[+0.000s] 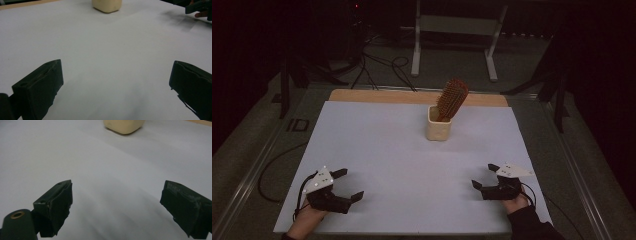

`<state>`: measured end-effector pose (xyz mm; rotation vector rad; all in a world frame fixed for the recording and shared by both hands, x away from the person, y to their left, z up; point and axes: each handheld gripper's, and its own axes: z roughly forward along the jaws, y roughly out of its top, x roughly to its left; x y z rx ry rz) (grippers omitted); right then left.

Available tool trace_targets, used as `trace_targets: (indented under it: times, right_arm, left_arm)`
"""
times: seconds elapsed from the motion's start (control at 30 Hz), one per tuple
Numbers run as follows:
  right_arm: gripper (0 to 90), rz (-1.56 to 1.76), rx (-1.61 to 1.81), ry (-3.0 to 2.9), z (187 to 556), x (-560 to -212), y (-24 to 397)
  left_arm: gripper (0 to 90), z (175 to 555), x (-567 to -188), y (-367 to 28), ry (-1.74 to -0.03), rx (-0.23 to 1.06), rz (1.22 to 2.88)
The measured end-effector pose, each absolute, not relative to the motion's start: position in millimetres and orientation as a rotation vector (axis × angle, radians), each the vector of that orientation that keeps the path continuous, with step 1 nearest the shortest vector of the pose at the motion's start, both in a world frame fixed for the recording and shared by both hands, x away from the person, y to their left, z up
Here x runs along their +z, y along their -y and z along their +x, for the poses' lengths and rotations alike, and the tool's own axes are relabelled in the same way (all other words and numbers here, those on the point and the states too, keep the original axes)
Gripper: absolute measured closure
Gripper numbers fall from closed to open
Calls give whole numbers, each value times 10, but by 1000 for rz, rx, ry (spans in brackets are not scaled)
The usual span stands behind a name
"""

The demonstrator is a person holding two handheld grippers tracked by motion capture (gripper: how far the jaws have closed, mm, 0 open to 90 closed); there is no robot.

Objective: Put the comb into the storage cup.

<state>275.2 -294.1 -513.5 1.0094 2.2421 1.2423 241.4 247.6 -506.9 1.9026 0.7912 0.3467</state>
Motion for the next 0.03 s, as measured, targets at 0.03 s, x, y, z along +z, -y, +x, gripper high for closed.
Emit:
trace_targets:
  times: [0.03]
  right_arm:
    - [101, 1009, 1241, -2243, 2751, -5135, 2942]
  left_arm:
    - [0, 2414, -5069, -2478, -791, 347, 1902]
